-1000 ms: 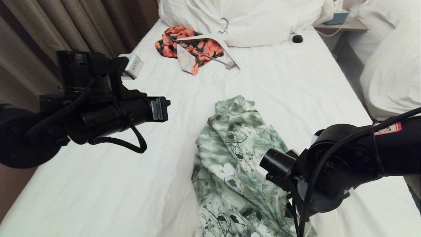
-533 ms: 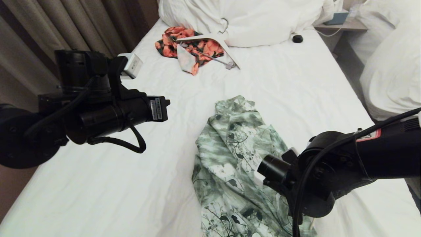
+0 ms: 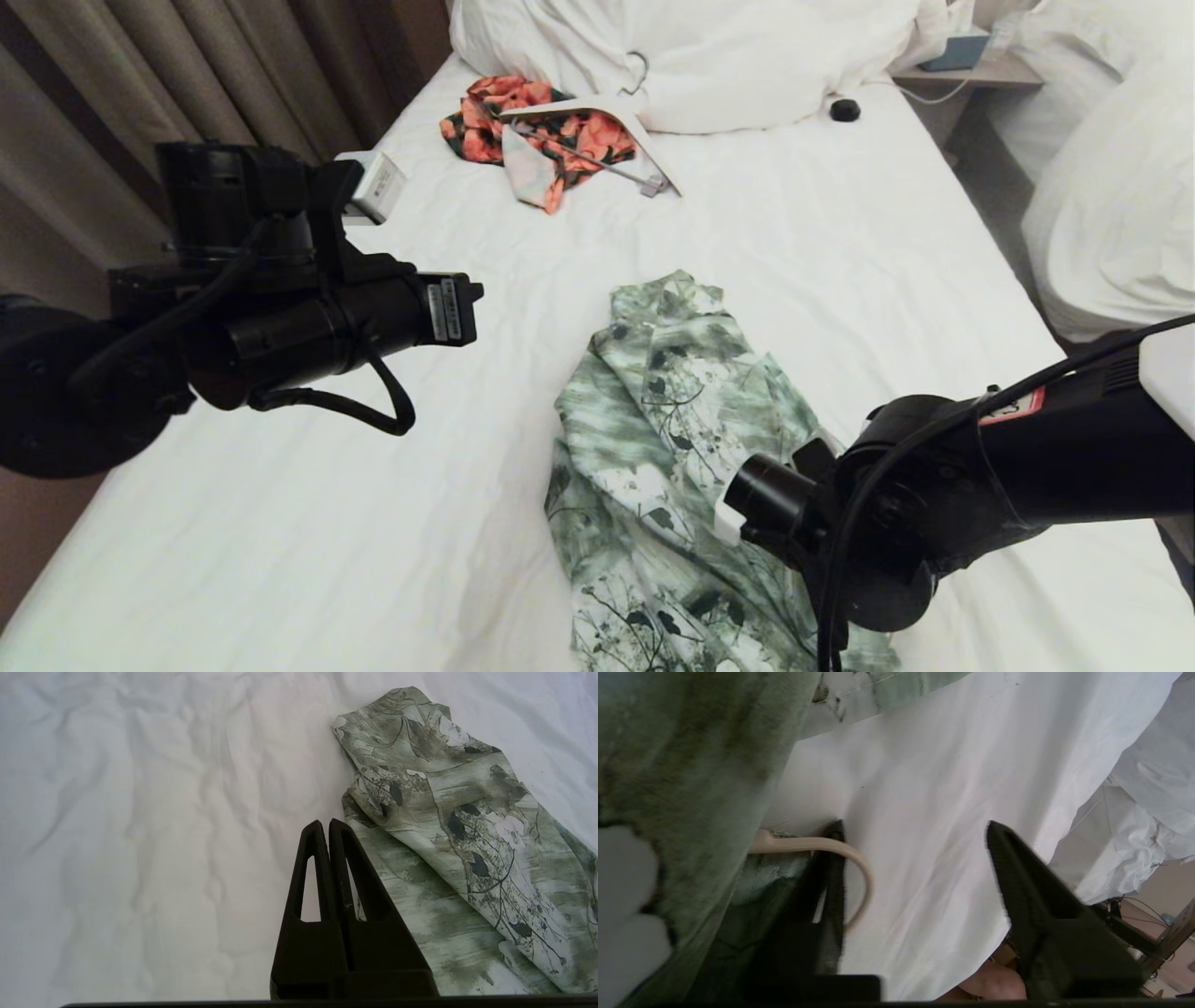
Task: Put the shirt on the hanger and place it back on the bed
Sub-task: Take the clothes hanger out of the clothes
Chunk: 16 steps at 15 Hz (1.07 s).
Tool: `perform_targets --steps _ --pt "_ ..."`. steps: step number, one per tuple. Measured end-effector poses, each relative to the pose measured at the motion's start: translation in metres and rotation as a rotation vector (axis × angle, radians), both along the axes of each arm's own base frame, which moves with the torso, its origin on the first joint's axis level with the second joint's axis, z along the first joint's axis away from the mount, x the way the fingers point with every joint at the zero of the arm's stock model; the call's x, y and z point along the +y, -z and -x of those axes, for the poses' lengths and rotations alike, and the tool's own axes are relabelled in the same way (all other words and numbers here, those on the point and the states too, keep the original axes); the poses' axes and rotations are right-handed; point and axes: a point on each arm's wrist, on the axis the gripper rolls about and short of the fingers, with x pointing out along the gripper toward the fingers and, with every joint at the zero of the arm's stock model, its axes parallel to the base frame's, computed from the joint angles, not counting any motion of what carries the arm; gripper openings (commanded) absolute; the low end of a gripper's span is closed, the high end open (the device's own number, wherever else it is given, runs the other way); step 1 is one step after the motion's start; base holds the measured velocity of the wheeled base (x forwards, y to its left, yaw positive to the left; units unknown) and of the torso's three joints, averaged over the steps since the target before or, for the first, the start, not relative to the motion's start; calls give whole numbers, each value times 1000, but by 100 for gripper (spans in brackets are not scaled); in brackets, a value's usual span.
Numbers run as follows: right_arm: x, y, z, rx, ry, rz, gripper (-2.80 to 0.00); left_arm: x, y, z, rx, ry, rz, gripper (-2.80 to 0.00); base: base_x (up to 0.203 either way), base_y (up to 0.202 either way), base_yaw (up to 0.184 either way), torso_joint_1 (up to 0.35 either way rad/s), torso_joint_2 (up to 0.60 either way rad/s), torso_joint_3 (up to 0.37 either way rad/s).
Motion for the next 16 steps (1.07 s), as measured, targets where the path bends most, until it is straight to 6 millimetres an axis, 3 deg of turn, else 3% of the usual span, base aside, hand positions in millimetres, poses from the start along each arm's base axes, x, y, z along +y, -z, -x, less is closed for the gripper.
perform_targets --steps 3,6,12,16 --pt "-3 -11 1 -51 -1 11 -280 0 0 0 0 1 -1 -280 0 0 0 0 0 0" --pt "-10 -36 5 -113 -11 2 -280 0 0 0 -1 -2 -1 -280 0 0 0 0 0 0" --pt "-28 -126 9 -317 -27 -119 -280 0 0 1 1 1 -2 -280 0 0 0 0 0 0" --pt "-60 -177 5 -302 15 -315 -280 -1 1 0 2 2 -2 -280 0 0 0 0 0 0"
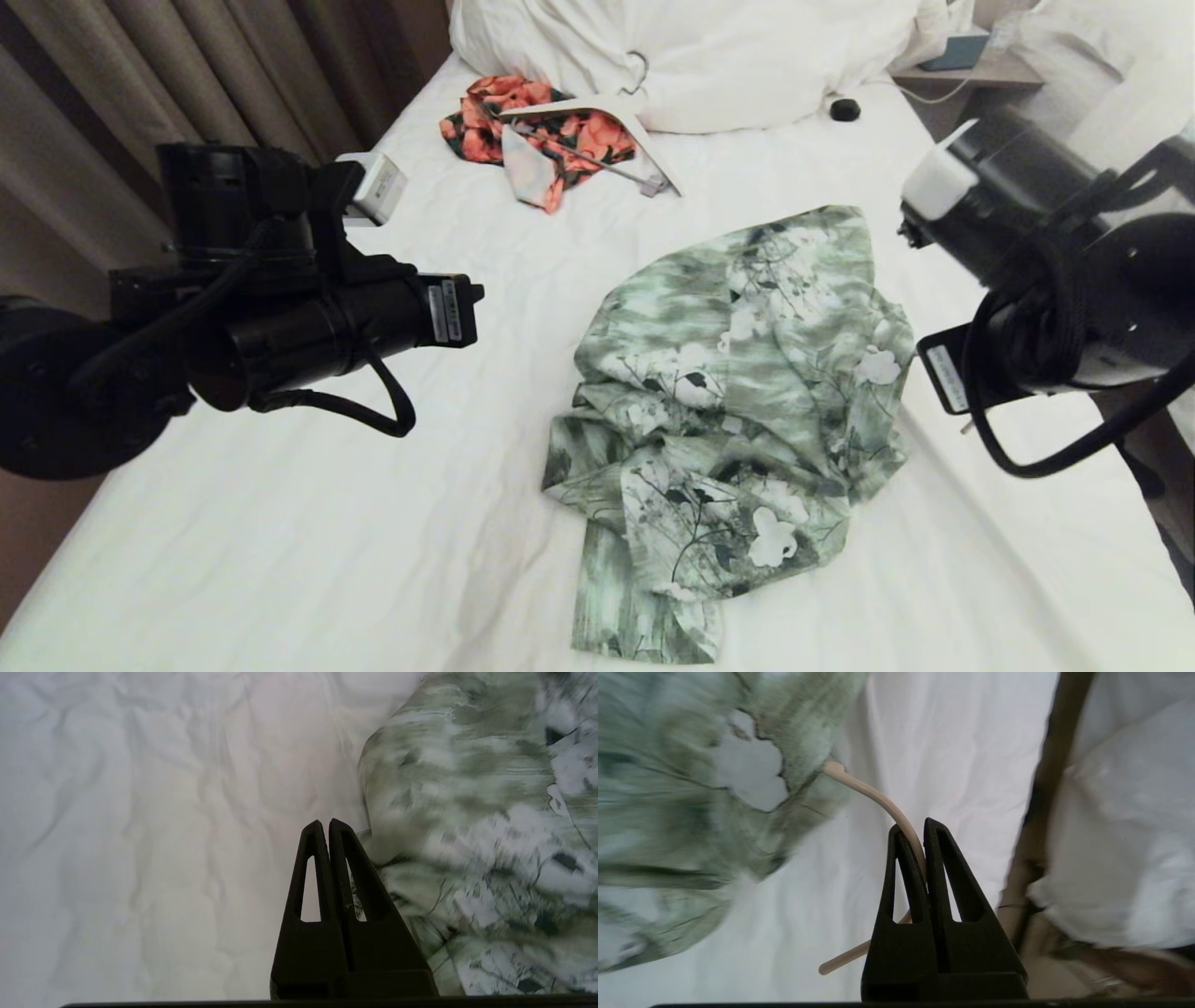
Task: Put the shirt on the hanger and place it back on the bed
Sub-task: Take the clothes hanger out of the clothes
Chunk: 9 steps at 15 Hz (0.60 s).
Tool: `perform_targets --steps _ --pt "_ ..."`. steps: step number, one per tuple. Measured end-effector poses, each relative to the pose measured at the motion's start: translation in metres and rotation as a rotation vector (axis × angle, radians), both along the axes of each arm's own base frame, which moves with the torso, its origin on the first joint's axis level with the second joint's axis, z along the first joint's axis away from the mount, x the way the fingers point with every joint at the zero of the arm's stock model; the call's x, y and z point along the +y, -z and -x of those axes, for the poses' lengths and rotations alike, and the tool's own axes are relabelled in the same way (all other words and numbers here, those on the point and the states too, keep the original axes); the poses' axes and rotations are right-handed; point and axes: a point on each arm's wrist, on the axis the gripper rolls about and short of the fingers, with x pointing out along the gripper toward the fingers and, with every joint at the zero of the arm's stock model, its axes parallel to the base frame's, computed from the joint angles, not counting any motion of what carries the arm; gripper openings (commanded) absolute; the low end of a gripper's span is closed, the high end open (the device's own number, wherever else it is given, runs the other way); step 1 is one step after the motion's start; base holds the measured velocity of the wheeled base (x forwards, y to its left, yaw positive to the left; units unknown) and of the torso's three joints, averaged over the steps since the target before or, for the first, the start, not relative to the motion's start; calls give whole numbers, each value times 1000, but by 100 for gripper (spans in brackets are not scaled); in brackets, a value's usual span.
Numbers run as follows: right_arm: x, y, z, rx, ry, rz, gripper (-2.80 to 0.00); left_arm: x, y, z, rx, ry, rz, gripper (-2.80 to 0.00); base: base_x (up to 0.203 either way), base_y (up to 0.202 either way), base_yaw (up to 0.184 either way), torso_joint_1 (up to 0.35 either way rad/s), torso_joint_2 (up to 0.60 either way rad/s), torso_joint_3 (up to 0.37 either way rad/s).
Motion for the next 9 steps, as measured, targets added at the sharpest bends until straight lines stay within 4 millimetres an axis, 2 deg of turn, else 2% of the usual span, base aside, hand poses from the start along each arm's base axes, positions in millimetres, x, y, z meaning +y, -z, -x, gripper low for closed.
perform_targets --steps 4,9 --pt "-22 -21 -8 33 47 -173 -280 -1 1 -1 4 1 -3 -280 0 0 0 0 0 0" --pt "-23 -31 -17 -28 53 -213 -280 -5 5 -1 14 13 -8 -280 0 0 0 0 0 0"
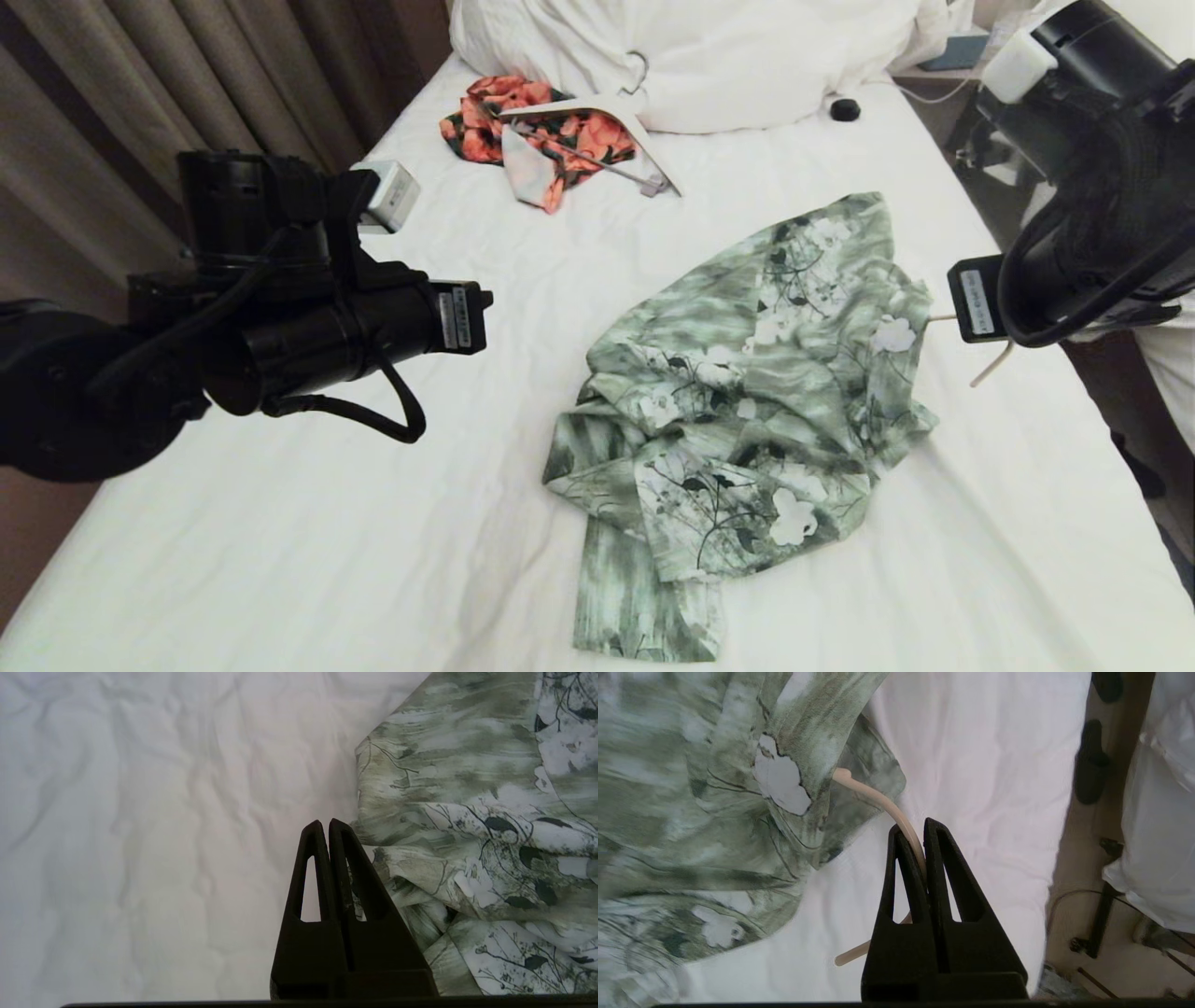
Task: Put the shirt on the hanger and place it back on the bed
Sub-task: Take the clothes hanger out of the clothes
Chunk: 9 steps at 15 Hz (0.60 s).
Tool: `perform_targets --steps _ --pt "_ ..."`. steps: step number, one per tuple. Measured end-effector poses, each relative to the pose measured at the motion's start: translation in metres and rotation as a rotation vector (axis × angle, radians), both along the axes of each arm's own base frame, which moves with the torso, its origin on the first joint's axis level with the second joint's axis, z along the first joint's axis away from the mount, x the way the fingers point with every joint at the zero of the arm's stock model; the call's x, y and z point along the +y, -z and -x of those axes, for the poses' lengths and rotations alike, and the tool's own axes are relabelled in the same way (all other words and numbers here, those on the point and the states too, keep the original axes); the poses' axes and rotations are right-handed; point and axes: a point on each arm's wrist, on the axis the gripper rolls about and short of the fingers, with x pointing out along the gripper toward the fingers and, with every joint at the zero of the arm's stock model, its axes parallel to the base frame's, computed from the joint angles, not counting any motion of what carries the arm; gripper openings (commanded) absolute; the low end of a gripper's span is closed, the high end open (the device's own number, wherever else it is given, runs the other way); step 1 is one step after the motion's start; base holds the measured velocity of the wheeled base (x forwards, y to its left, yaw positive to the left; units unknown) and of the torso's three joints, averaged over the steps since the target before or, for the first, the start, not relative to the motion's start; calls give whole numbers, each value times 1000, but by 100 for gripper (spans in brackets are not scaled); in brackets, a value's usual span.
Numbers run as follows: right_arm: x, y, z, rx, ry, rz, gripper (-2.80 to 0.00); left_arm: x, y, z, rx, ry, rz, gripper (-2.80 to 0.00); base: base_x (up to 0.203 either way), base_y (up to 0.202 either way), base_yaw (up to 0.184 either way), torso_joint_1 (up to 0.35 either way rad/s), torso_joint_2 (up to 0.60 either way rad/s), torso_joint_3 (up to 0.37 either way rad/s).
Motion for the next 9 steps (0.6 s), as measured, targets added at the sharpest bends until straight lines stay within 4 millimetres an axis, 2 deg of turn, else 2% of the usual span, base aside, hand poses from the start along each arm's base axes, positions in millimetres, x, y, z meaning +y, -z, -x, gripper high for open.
perform_targets --steps 7,9 --pt "5 -9 -4 -85 -26 -113 -280 -1 1 0 3 2 -2 -280 0 0 0 0 0 0" --pt "7 -11 -3 -90 -44 -190 -280 -1 1 0 4 3 -2 -280 0 0 0 0 0 0"
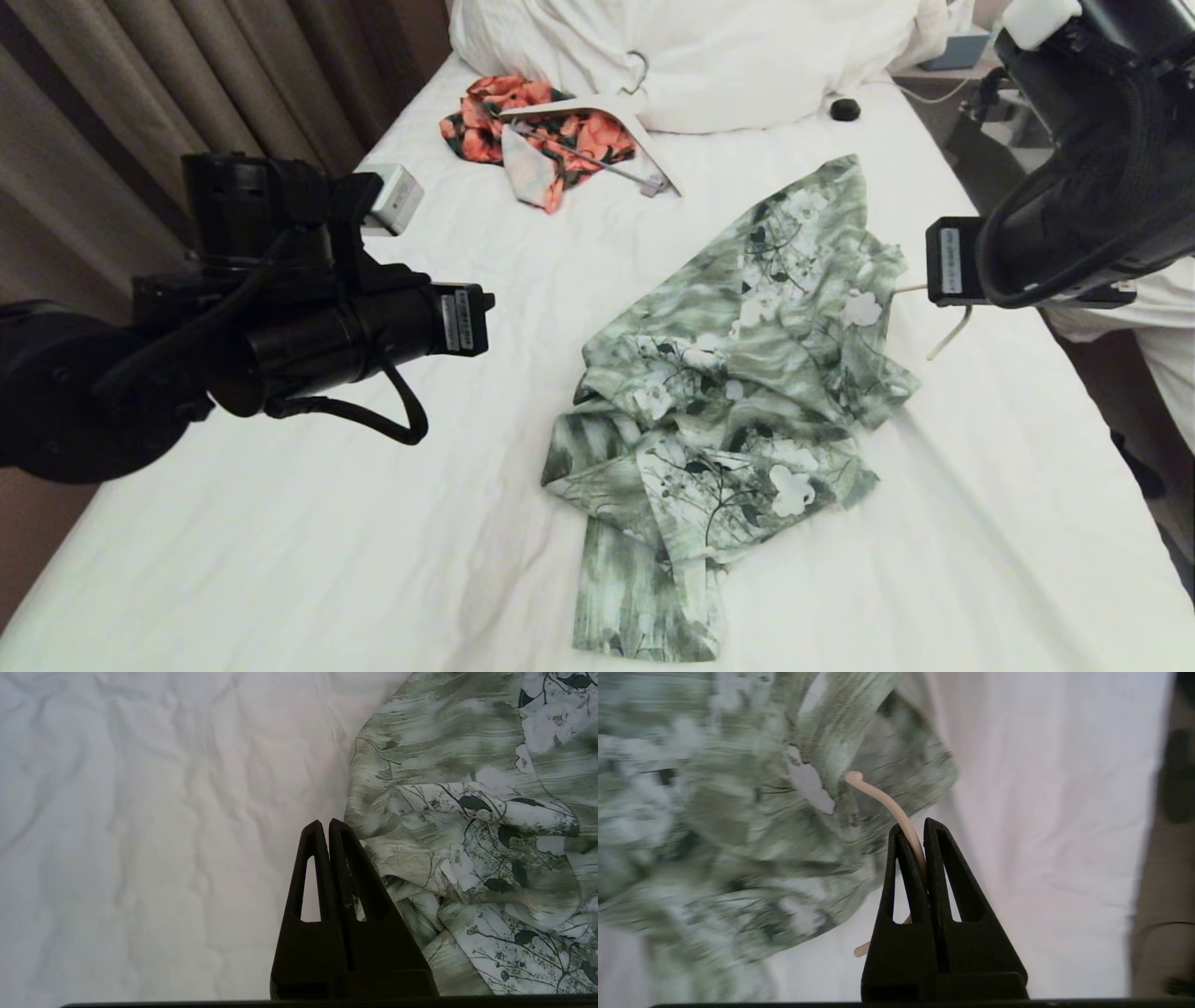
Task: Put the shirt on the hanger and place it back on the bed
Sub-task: Take the clothes hanger out of the clothes
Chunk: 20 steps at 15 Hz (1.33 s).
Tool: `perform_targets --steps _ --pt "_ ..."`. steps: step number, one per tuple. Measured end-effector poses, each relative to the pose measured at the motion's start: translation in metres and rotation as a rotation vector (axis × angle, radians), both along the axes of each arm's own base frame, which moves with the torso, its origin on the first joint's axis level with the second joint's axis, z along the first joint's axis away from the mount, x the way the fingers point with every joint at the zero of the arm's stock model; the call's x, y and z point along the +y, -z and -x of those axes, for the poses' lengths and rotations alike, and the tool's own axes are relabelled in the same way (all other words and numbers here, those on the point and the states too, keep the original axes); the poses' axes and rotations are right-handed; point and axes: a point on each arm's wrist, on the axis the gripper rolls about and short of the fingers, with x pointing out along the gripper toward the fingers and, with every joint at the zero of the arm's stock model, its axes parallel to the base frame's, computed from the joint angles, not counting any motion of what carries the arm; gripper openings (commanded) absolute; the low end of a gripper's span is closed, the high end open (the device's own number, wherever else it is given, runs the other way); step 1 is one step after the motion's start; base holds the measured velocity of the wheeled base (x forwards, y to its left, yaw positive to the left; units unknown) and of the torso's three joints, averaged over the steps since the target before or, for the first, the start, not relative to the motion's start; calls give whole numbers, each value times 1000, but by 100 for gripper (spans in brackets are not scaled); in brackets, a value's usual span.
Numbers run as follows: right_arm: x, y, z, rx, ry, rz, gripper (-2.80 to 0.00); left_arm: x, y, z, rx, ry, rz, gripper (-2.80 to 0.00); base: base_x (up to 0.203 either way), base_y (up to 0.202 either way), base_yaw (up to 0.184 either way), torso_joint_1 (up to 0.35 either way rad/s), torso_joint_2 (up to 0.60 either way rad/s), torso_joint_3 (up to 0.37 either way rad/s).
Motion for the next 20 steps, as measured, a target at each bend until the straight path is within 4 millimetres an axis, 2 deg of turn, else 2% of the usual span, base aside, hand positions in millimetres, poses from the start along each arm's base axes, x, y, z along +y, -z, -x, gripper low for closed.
perform_targets --steps 4,7,16,20 --pt "2 -6 1 3 -53 -233 -280 -1 1 1 1 4 -1 -280 0 0 0 0 0 0" --pt "3 -13 2 -26 -80 -341 -280 -2 1 1 1 5 -3 -280 0 0 0 0 0 0" --pt "12 -44 -3 -252 -200 -740 -280 -5 2 3 3 16 -7 -280 0 0 0 0 0 0" --pt "11 -53 0 -305 -230 -816 -280 -8 3 4 8 28 -10 -280 0 0 0 0 0 0"
